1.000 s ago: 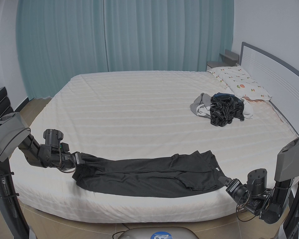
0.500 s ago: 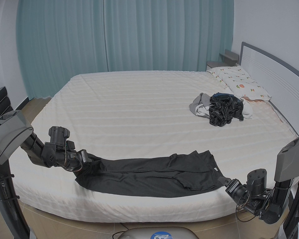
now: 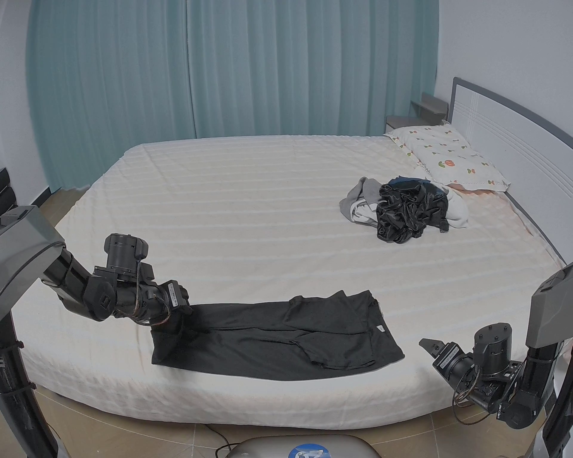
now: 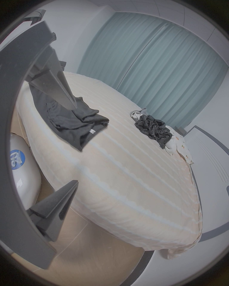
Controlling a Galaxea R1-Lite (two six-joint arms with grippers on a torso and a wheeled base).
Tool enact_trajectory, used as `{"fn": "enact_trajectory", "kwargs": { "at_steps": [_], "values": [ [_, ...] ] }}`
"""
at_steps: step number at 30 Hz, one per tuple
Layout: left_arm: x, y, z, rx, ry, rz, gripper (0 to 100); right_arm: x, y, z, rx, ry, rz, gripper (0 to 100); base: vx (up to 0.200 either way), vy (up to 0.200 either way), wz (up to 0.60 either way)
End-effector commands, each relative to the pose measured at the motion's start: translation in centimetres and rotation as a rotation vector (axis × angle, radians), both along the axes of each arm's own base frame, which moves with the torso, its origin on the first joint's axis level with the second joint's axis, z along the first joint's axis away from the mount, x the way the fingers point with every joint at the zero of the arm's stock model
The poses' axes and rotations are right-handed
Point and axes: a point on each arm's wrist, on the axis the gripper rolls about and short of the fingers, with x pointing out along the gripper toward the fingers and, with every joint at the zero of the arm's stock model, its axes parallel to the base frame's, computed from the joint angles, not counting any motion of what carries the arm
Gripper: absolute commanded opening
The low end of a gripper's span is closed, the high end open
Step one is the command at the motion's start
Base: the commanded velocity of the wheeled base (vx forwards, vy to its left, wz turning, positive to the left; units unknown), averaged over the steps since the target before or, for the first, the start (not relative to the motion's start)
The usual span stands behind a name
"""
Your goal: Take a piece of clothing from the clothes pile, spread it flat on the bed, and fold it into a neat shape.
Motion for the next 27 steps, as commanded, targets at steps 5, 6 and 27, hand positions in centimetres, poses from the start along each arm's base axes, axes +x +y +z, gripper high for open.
{"fn": "enact_trajectory", "kwargs": {
  "at_steps": [5, 6, 27],
  "values": [
    [0.5, -3.7, 1.0, 0.048, 0.021, -0.056, 0, -0.4, -0.2, -0.2, -0.01, 0.02, 0.0, 100, 0.0, -0.2, 0.0],
    [0.6, -4.0, 1.0, 0.052, 0.033, -0.065, 0, -0.4, -0.2, -0.2, -0.009, 0.021, 0.001, 100, 0.0, -0.2, 0.0],
    [2.8, -10.8, 1.0, -0.015, 0.097, -0.1, 0, -0.4, -0.2, -0.5, -0.015, 0.03, 0.0, 100, 0.0, -0.2, 0.0]
  ]
}}
